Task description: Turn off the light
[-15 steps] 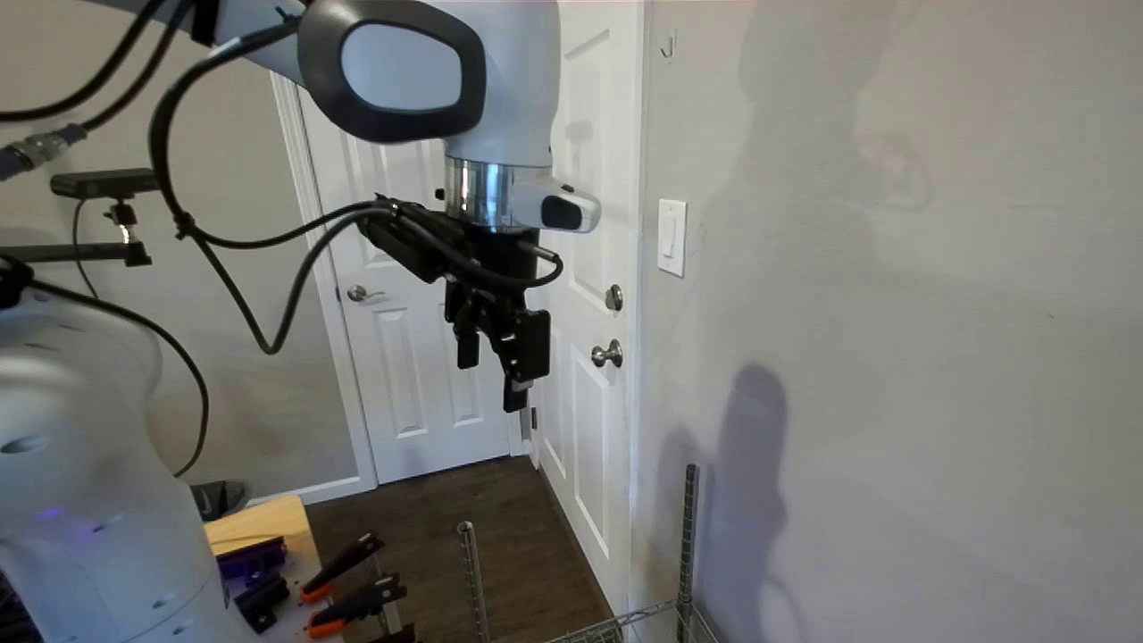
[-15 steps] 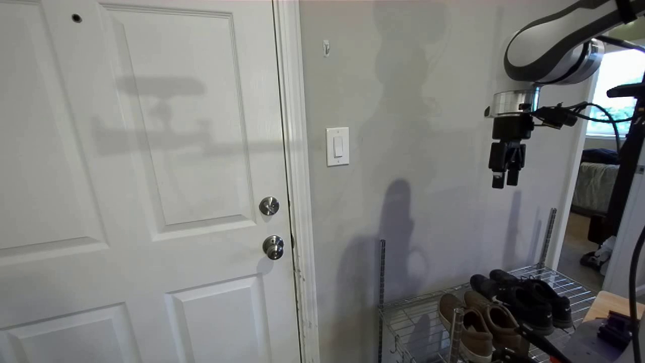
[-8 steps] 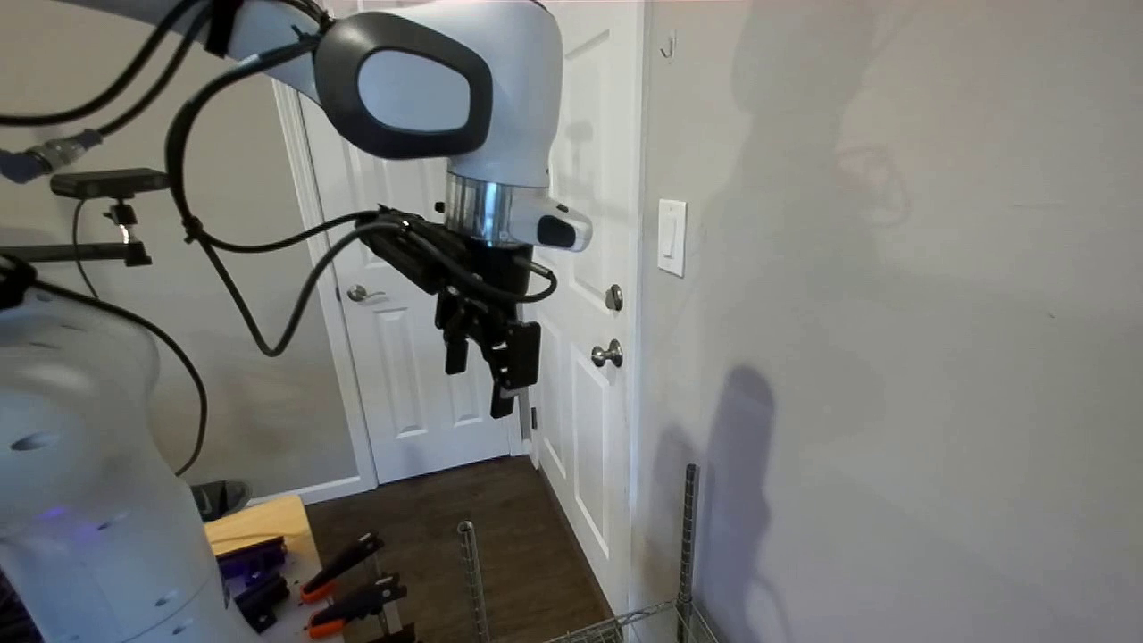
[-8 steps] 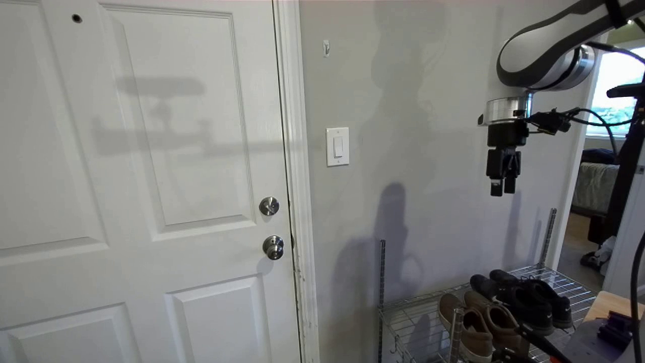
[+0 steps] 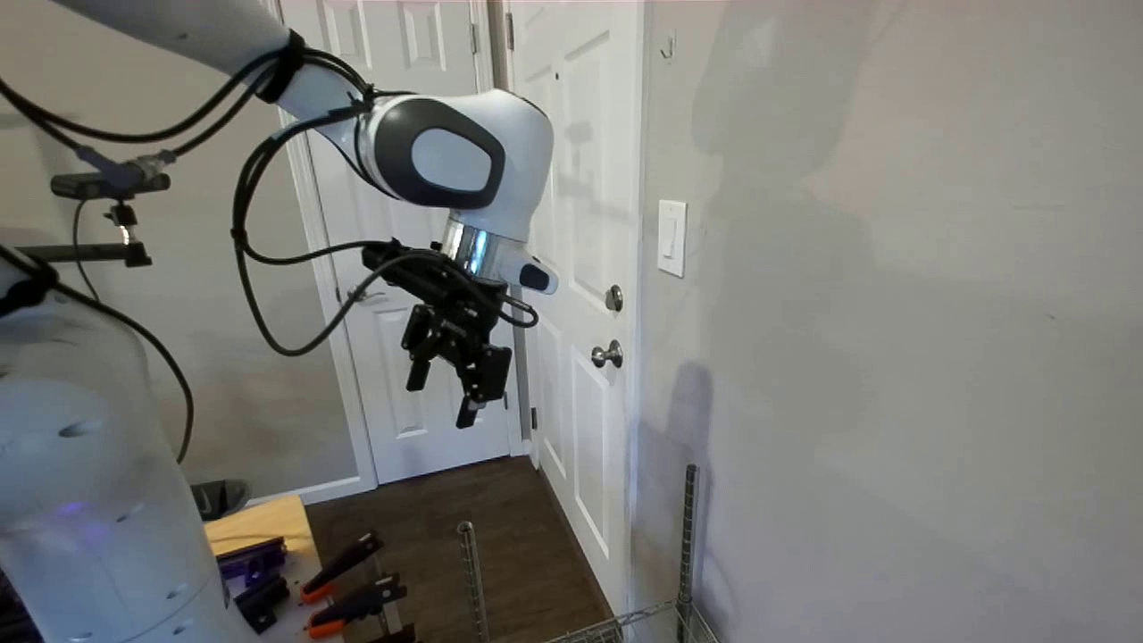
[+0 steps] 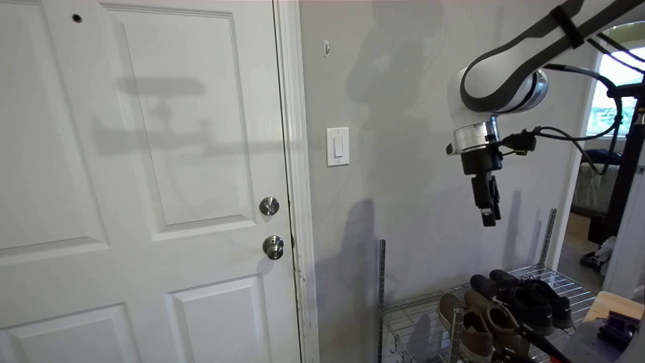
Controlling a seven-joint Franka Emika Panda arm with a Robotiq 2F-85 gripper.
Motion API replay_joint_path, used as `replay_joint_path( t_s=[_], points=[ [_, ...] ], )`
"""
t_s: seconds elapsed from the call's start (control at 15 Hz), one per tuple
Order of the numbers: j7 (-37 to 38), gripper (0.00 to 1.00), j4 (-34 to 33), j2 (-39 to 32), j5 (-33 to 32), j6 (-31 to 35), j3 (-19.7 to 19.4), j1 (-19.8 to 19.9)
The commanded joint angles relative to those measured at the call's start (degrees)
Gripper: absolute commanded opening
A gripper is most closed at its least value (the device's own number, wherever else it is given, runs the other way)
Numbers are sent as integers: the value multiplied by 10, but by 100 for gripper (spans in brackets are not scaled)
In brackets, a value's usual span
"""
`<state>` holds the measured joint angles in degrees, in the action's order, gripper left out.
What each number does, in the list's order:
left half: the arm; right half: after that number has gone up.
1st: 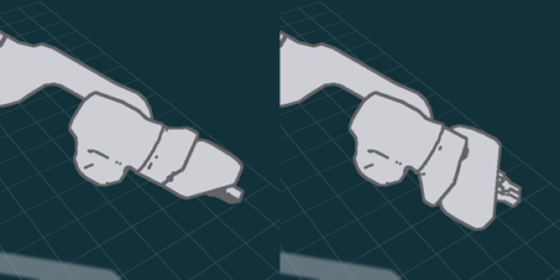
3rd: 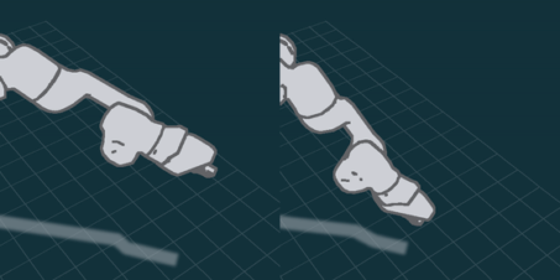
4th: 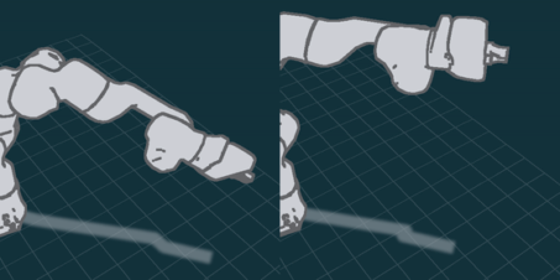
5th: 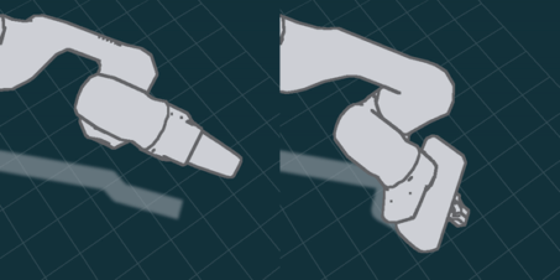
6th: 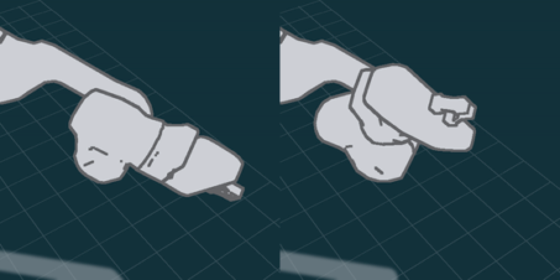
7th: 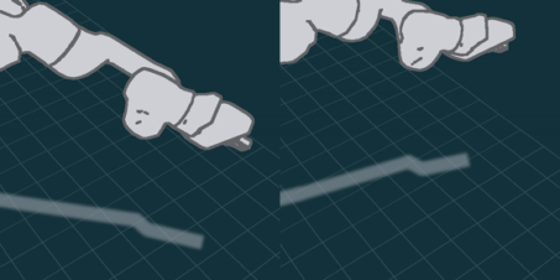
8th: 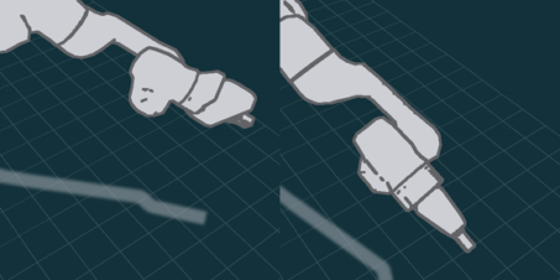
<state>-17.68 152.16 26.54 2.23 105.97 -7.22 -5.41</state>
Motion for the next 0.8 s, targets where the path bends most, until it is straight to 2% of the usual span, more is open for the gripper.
replay_joint_path(
  t_s=[0.0, 0.27, 0.6, 0.67, 0.73],
  points=[
    [3, 100, -28, -73, 3, 72, 40, -10],
    [-6, 100, -8, -91, -1, 251, 65, -17],
    [-12, 100, 12, -96, 57, 456, 57, -30],
    [-14, 100, 15, -98, 70, 488, 54, -34],
    [2, 100, 0, -100, 39, 435, 61, -24]
  ],
)
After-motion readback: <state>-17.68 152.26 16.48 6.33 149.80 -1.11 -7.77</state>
